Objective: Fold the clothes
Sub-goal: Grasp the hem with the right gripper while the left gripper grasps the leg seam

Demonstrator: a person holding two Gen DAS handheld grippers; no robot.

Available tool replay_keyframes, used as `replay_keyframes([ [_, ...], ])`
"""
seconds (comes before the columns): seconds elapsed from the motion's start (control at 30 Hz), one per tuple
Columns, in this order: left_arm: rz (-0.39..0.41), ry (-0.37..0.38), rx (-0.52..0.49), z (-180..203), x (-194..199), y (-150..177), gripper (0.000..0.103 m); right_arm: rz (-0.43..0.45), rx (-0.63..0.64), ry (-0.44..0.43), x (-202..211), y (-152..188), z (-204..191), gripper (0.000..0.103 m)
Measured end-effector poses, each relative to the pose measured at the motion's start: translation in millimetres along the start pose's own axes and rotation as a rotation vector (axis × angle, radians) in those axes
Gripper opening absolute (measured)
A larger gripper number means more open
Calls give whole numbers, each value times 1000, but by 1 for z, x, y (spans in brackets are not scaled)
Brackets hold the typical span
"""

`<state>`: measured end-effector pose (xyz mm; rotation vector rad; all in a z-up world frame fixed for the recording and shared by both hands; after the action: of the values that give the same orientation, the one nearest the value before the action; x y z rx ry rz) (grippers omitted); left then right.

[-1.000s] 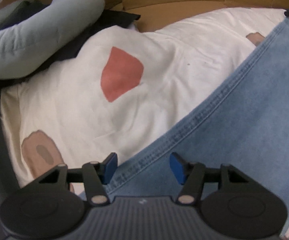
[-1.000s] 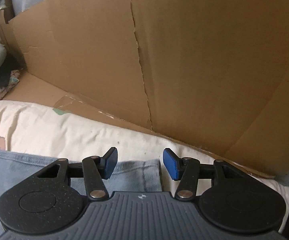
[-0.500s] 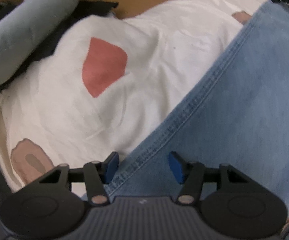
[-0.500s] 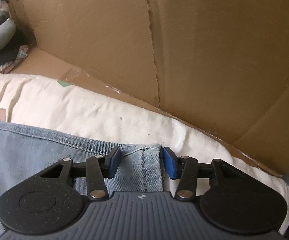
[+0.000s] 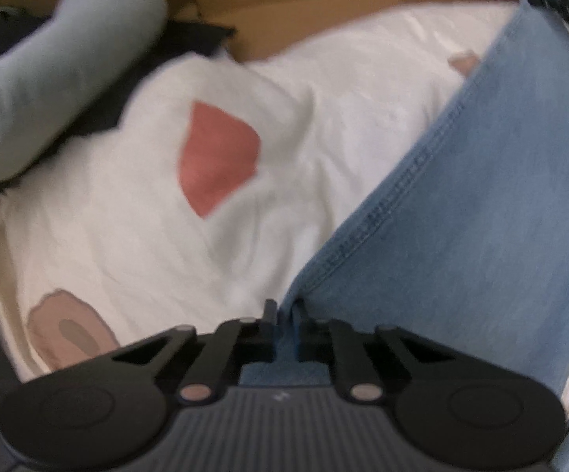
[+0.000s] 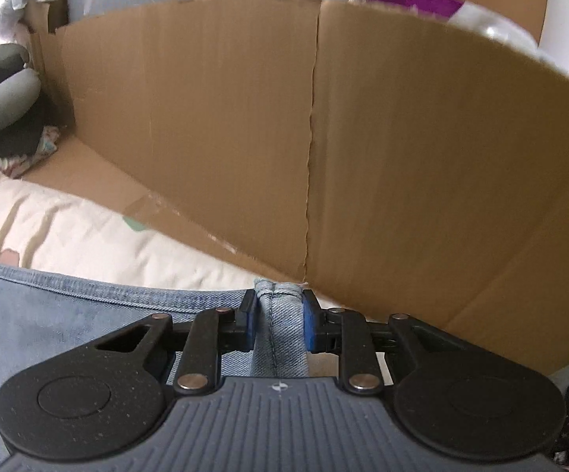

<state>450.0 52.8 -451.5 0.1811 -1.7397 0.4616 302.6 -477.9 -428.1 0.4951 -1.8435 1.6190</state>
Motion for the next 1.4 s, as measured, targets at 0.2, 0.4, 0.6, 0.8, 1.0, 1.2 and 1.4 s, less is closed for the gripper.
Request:
replay_keyframes([
  [0.2,31,-30,-4,-3,6,-7,5,30,-43,25,5,-13,11,23],
  [0.4,57,-37,55,-6,-3,-9,5,39,-36,60,3,-25,16,22],
  [0.6,32,-68,80,1,-17,-11,13,-6,-38,118,-24,-25,24,19],
  [0.8,103,-56,52,17,-9,-35,43,-13,-22,142,-34,-19,23,19],
  [1.0,137,-7,8,42,-23,-68,29,-4,-32,177,-30,-19,19,19],
  [1.2,134,-26,-22,50,-36,-74,5,-59,-83,138,-39,-11,20,23],
  [1.4,114,-46,33,46,-37,-75,13,-29,-53,128,-20,-1,3,40],
])
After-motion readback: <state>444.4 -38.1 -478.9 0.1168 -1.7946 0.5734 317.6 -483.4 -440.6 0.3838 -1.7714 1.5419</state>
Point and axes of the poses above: each gripper's, at about its wrist camera, not at the fingertips, and x roughly against the way its jaws point, z to its right, y to its underside, the point moved 9 cm from there along -x, roughly the way its jaws point, and after that the axes turned 11 degrees about -x, right-handed, at the moved point
